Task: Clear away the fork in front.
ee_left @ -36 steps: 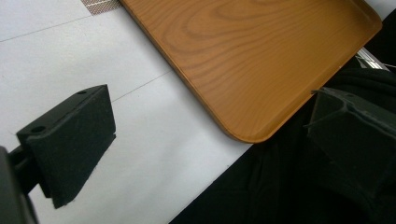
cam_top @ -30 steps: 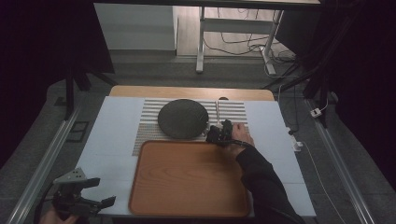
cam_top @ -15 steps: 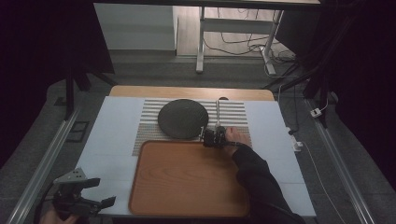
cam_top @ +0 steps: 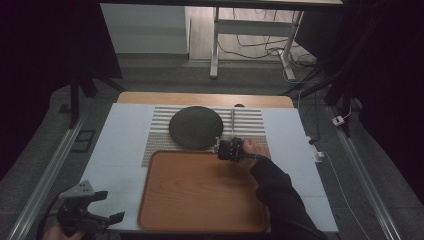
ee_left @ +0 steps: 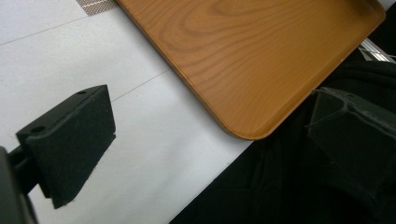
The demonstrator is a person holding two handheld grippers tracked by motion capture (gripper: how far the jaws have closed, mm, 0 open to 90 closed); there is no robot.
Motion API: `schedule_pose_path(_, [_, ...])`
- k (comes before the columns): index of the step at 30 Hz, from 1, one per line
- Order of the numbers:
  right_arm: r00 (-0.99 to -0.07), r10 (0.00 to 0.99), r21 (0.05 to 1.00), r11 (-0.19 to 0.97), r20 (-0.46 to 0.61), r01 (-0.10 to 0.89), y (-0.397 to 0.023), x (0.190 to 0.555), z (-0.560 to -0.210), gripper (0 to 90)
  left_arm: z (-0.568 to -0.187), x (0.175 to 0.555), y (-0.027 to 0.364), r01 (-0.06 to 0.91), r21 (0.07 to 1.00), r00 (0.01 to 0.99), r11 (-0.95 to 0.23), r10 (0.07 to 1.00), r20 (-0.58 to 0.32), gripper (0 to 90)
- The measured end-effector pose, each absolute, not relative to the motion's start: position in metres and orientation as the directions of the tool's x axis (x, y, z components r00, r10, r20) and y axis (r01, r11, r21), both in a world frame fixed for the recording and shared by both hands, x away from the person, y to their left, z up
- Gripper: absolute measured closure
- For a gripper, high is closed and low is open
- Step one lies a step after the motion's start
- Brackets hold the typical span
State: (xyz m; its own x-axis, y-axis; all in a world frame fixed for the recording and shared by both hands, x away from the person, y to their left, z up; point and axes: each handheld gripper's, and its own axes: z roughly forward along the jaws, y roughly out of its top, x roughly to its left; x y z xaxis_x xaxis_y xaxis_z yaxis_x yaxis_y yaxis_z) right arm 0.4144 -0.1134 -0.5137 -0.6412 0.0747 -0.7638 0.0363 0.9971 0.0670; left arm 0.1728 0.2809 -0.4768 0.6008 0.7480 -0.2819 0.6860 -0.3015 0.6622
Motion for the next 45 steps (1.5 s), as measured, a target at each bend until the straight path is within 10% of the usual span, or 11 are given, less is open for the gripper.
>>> schedule_pose_path(17, [-0.686,0.274,0.305,0.949,-0.674,0.079,-0.138,0.366,-0.472,88.7,-0.475,0.171,0.279,0.658,0.684,0.628,-0.315,0.731,-0.267,0.0])
schedule_pose_path(45, [-0.863,0.466,0.724,0.662,-0.196,0.193,-0.194,0.284,-0.435,88.7,-0.469,0.190,0.250,0.577,0.732,0.732,-0.364,0.628,-0.264,0.0])
